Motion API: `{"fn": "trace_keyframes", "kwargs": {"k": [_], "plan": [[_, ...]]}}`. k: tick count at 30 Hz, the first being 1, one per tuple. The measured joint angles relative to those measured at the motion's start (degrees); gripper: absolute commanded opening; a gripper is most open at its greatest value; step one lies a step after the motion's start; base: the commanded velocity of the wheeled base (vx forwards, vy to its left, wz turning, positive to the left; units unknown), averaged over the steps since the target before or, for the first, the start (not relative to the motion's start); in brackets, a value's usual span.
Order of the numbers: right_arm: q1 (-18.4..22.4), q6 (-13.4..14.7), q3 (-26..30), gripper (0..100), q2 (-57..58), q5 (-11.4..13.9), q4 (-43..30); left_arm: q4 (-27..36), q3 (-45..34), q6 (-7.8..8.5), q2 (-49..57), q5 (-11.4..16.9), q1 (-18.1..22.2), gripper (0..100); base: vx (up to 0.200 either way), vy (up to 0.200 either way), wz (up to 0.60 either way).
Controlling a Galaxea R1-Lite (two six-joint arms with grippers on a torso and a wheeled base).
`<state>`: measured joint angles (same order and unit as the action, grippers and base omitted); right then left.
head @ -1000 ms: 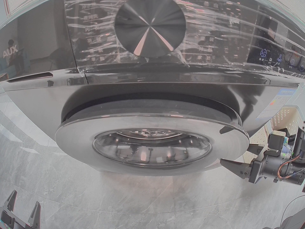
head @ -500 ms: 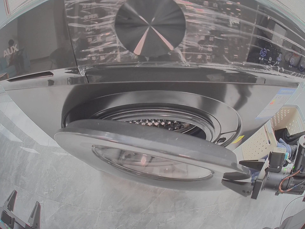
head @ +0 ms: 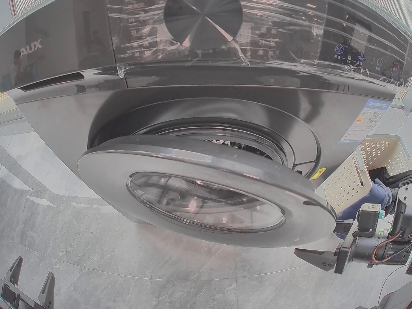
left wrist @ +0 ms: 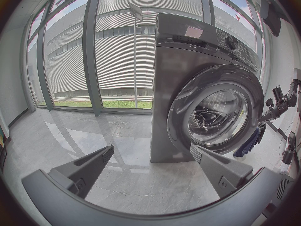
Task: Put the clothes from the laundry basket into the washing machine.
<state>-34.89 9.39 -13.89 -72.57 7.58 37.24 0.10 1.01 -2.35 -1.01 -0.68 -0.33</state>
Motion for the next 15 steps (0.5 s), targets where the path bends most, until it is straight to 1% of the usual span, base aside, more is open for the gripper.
{"fn": "trace_keyframes", "kwargs": {"k": [3, 5, 12, 15], "plan": [[0.02, 0.0, 0.09, 100, 0.16, -0.01, 0.11, 0.0, 0.0, 0.0, 0.0, 0.02, -0.02, 100, 0.0, 0.0, 0.0], [0.06, 0.02, -0.41, 100, 0.09, -0.15, 0.06, 0.0, 0.0, 0.0, 0.0, 0.02, 0.0, 100, -0.2, 0.0, 0.0], [0.09, 0.05, -4.85, 100, -2.32, -0.41, 0.22, 0.0, 0.0, 0.0, 0.0, 0.0, -0.02, 100, -0.2, 0.0, 0.0], [-0.39, -0.02, -4.44, 100, -2.89, -0.34, 0.15, 0.0, 0.0, 0.0, 0.0, 0.0, -0.02, 100, 0.0, 0.0, 0.0]]}}
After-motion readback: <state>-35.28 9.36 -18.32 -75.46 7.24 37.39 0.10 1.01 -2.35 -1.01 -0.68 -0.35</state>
